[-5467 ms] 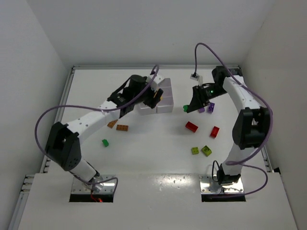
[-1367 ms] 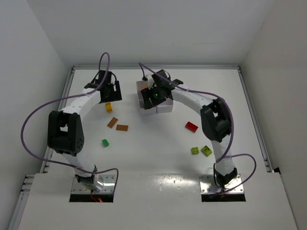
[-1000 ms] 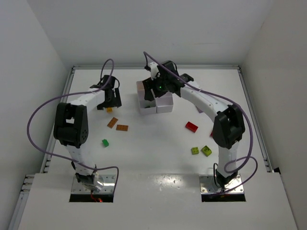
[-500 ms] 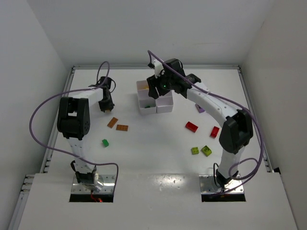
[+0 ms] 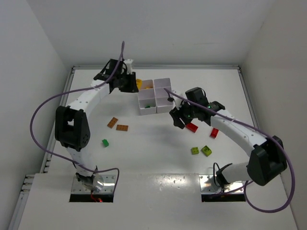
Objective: Sort the legos into containers by color
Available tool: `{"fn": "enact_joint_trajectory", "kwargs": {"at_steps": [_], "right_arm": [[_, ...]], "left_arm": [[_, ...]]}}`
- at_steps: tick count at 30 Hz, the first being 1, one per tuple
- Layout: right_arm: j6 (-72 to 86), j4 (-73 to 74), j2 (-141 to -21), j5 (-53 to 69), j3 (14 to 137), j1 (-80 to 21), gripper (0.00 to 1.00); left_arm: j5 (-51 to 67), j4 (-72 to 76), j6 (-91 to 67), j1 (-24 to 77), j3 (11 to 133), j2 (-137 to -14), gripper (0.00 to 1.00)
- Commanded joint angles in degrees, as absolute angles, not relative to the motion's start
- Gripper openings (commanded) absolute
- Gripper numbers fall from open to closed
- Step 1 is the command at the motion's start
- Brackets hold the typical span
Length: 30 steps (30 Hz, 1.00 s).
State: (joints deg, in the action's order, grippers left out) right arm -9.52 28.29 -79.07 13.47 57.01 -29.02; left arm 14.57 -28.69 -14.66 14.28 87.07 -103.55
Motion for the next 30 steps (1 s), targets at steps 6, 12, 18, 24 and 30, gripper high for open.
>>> {"fn": "enact_joint_trajectory", "kwargs": {"at_steps": [6, 12, 18, 24, 30], "right_arm": [[-11.3, 26.5, -76.6, 13.2, 56.4, -28.0, 0.63], [-10.7, 26.5, -76.1, 13.7, 57.0, -27.0, 0.63], [-10.2, 26.5, -76.1, 13.7, 57.0, -26.5, 0.63], [-10.2, 26.5, -76.6, 14.3, 57.0, -25.9, 0.63], [-10.2, 26.5, -78.4, 14.3, 58.7, -25.9, 0.63]], "left_arm": [[28.2, -31.6, -7.6, 19.6, 99.0, -106.1, 0.04], [20.0, -42.9, 1.3, 20.1, 114.9, -116.3, 0.07], [15.0, -49.8, 13.6, 21.4, 123.2, -119.4, 0.10], [12.9, -52.0, 18.8, 21.4, 120.6, -118.9, 0.10], [11.1, -53.8, 20.0, 21.4, 120.6, -120.6, 0.12]]}}
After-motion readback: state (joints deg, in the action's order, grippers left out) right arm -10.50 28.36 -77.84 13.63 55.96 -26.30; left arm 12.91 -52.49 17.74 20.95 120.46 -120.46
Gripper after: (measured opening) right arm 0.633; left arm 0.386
